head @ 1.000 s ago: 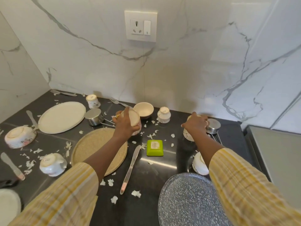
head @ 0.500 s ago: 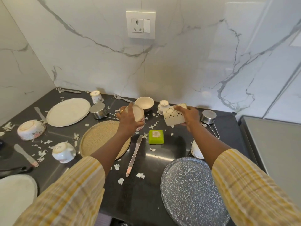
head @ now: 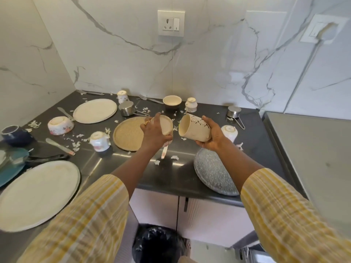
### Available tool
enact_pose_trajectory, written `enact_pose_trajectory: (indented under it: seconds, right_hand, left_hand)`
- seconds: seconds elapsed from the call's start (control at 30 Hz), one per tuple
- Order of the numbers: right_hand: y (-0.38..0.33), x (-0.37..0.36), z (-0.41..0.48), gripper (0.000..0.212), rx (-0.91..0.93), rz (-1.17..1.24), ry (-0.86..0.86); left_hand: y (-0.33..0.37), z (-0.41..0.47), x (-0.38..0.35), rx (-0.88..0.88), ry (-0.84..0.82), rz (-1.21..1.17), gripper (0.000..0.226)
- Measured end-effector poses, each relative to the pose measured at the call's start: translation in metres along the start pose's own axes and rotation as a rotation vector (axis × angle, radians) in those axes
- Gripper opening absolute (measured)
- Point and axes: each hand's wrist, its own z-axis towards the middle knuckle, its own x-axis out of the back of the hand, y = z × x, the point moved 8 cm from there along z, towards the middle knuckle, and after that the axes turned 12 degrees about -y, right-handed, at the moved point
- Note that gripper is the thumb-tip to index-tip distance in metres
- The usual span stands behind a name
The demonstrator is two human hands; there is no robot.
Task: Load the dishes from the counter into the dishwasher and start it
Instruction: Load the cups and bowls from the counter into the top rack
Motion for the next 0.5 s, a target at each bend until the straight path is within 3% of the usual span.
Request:
enact_pose_trajectory:
  seconds: [0.23,0.5]
  right_hand:
    - [0.053,0.026,-0.088,0.026,-0.031,-0.279,0.123]
    - [0.090,0.057,-0.170,0.050,0.051,-0.531,0.206]
  left_hand:
    - [0.011,-0.087,-0.021,-0.006,-0.040,0.006,0.092]
    - [0.031,-0.149,-0.056,-0.041,-0.098,0.031,0.094]
